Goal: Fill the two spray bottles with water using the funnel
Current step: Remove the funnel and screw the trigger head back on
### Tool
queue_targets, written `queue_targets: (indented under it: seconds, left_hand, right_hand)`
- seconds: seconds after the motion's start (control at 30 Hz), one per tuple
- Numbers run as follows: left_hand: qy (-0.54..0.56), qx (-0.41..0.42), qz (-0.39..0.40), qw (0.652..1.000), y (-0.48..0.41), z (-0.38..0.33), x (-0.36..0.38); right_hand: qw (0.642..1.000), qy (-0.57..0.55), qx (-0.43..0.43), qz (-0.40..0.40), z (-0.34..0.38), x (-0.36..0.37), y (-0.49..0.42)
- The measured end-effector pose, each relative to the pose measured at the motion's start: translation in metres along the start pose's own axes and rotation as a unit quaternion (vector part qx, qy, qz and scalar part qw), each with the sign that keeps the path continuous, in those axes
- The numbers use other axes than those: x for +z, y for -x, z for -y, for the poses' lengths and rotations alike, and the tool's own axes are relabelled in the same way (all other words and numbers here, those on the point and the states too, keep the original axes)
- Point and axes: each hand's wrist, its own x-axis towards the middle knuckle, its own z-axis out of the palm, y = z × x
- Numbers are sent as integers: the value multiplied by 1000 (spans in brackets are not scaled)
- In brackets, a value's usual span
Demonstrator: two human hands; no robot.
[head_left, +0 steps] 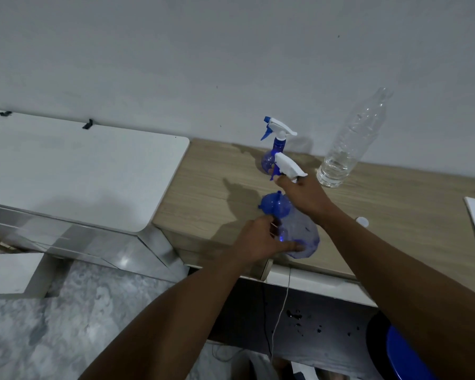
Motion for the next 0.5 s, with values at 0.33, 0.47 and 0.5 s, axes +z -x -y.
queue_targets:
  seconds: [0.33, 0.47, 0.5]
  left_hand:
    - [-199, -123, -192, 953, 31, 67, -108]
    - [-207, -123, -196, 951, 36, 72, -118]
    - [-208, -117, -193, 952, 37, 71, -117]
  right_hand:
    - [958, 194, 89, 191, -41, -21, 30]
    - [954, 216, 74, 196, -37, -8, 35]
    - [953, 226, 65, 191, -37, -7, 35]
